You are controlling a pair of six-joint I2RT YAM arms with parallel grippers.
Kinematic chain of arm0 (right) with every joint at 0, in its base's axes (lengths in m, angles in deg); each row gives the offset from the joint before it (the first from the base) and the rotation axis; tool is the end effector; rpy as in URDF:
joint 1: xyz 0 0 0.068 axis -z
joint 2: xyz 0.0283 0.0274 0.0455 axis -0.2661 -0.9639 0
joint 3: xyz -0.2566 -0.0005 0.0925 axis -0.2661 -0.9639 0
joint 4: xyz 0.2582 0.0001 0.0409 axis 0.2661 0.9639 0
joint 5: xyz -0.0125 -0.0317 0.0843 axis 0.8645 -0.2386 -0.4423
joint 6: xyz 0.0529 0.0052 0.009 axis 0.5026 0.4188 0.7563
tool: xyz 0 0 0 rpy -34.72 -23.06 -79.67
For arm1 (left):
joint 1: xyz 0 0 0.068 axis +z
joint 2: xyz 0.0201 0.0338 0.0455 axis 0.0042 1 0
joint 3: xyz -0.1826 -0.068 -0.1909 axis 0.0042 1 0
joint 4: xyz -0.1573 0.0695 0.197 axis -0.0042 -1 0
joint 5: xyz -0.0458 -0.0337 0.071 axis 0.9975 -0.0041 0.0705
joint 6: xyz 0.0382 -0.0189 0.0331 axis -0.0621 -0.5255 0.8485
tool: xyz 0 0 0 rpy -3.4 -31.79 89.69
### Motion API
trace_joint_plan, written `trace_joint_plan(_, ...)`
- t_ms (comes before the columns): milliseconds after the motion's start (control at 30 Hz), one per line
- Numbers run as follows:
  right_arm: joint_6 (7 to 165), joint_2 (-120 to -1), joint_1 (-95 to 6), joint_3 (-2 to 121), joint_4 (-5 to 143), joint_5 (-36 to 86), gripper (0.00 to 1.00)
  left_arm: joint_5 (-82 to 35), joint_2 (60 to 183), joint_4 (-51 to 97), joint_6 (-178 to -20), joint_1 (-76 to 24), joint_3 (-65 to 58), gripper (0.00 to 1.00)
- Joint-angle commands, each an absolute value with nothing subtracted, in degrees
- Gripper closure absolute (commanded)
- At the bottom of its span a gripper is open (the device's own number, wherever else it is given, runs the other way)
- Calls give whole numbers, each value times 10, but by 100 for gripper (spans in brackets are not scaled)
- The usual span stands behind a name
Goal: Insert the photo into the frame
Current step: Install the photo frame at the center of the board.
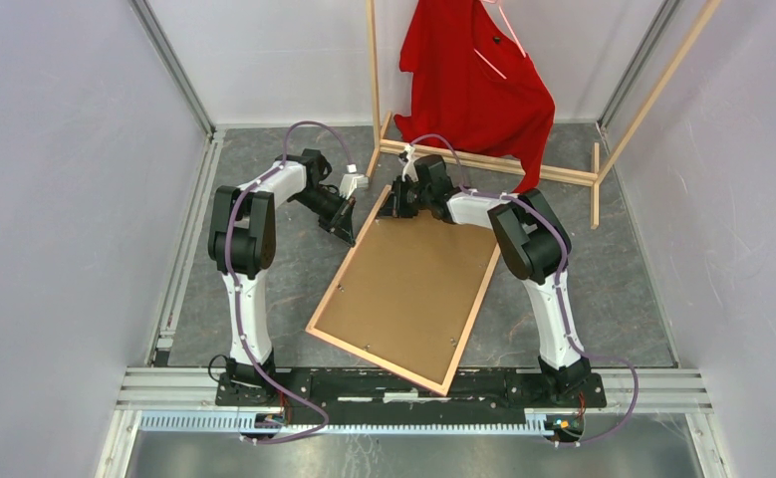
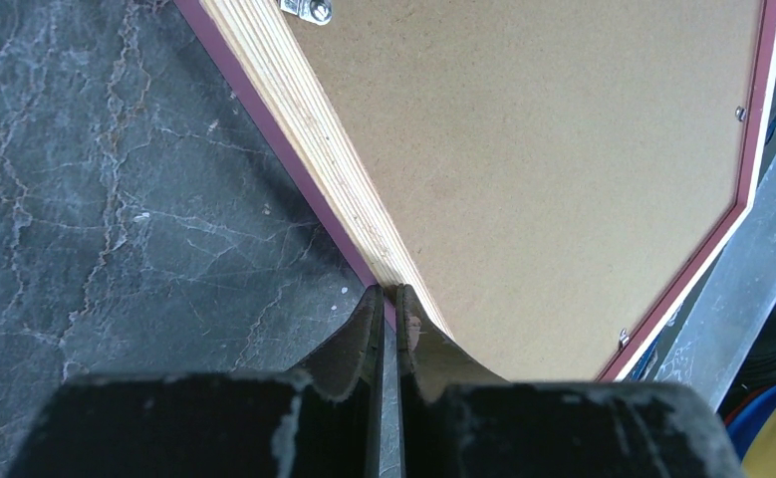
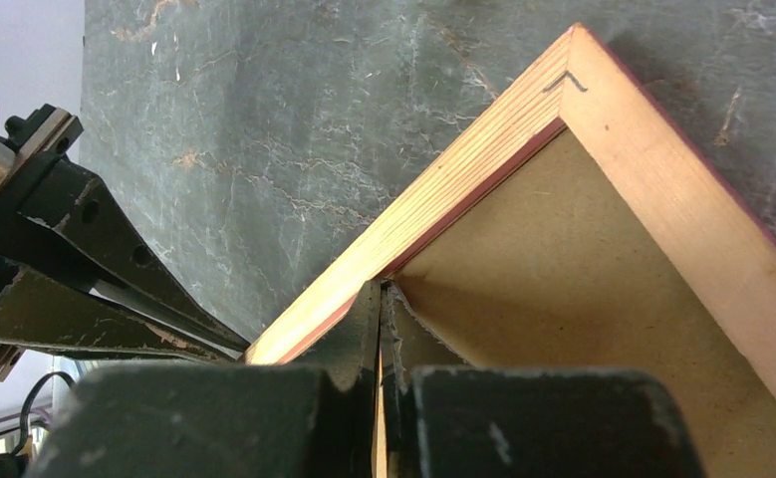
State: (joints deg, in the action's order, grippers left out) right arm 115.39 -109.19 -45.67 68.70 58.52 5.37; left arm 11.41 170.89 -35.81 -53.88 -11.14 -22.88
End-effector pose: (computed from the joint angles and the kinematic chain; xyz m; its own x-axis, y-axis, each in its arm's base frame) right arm 0.4158 0.2612 0.1251 -0.8565 0.1073 -0.5049 -0.3286 0.6410 0.6937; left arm 0.3954 -0.1044 0.1472 -0.7315 0.5628 -0.3848 0.6689 0.4830 -0.5651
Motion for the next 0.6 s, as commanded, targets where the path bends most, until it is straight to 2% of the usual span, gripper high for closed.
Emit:
trace_joint_plan(0,1127,-1106,-466,703,627,49,100,80,1705,-346,-521,-118,-211,88)
trace_joint_plan(567,1130,-1101,-487,698,636,45,100,77,1707,-347,-517,-125,-214,89)
